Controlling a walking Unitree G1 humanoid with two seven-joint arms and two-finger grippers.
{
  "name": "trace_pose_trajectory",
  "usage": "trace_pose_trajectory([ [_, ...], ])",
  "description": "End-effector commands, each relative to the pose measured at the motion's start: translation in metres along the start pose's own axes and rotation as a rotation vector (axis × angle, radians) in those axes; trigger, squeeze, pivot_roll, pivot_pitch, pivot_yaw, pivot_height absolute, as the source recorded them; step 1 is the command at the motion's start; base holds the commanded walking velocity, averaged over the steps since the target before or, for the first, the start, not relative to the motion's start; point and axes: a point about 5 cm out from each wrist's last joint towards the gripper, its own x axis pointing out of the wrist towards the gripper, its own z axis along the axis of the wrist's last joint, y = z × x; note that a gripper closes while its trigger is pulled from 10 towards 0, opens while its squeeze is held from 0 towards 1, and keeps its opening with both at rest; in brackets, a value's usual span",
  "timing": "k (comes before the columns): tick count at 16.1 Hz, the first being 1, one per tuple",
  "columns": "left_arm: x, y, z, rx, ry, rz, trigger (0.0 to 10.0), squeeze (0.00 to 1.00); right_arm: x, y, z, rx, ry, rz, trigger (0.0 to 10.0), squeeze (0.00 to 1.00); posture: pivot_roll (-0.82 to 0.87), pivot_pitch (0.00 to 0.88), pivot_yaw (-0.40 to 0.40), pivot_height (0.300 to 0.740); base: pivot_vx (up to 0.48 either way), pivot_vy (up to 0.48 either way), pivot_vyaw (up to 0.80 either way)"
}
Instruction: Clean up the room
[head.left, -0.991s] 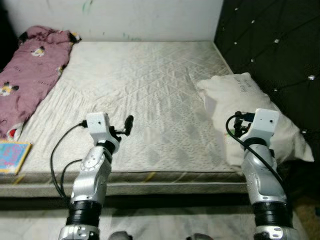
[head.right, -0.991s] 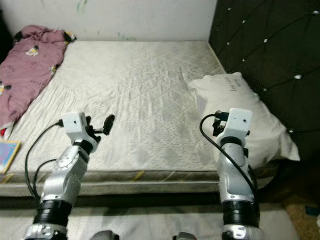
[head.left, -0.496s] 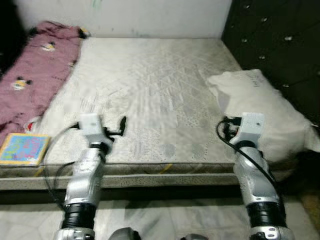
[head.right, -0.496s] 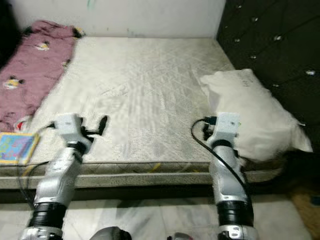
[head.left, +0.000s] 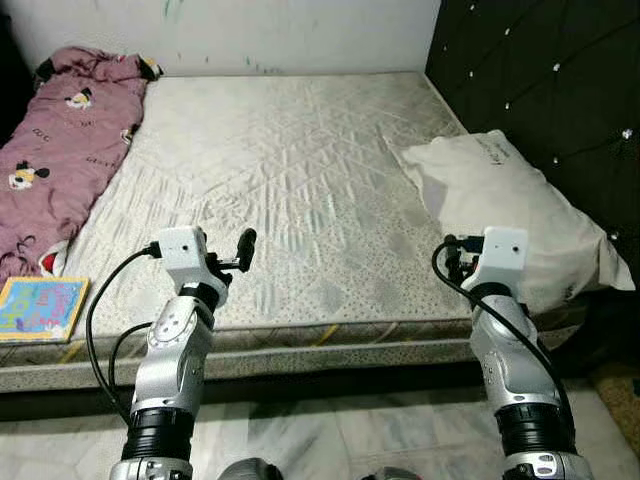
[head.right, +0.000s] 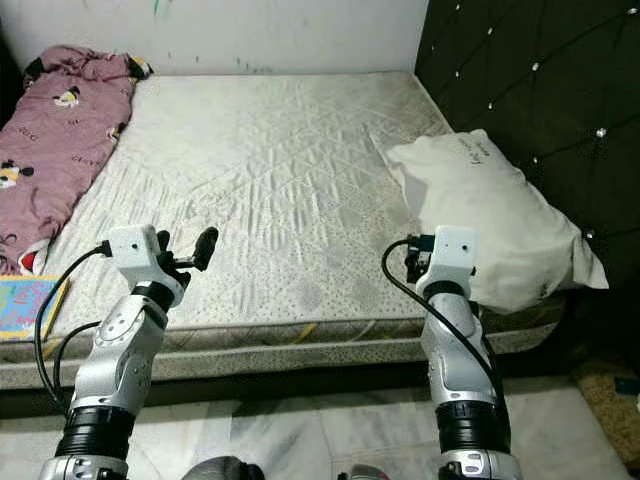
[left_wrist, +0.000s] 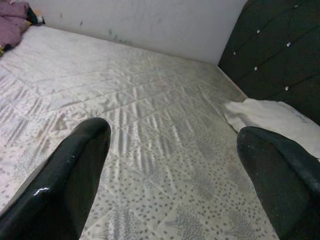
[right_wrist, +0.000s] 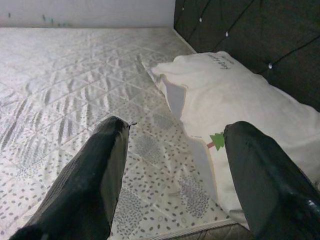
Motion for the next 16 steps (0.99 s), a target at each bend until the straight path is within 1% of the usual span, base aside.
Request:
trace_pose_trajectory([
  [1,0.000,0.000,0.005,0.013,-0.022,-0.012,10.0,0.00,0.003,-0.001,0.006,-0.006,-0.022,0.002,10.0,0.00,-0.03,0.000,0.006,0.740,0.454,0.000,0.00],
  [10,-0.001,0.000,0.004,0.009,-0.012,-0.009,10.0,0.00,0.003,-0.003,0.005,-0.012,-0.021,-0.008,10.0,0.00,-0.03,0.000,0.006,0.740,0.442,0.000,0.00],
  [12,0.000,0.000,0.003,-0.003,-0.014,0.010,10.0,0.00,0.004,-0.004,0.004,-0.014,-0.021,-0.011,10.0,0.00,-0.03,0.000,0.006,0.740,0.259,0.000,0.00],
  [14,0.002,0.003,0.000,-0.001,0.016,0.049,10.0,0.00,0.004,-0.009,0.003,-0.020,-0.018,-0.025,10.0,0.00,-0.03,0.000,0.007,0.740,0.000,0.000,0.00],
  [16,0.001,0.005,0.000,-0.001,0.011,0.051,10.0,0.00,0.004,-0.012,0.002,-0.016,-0.019,-0.036,10.0,0.00,-0.03,0.000,0.009,0.740,0.000,0.000,0.00],
])
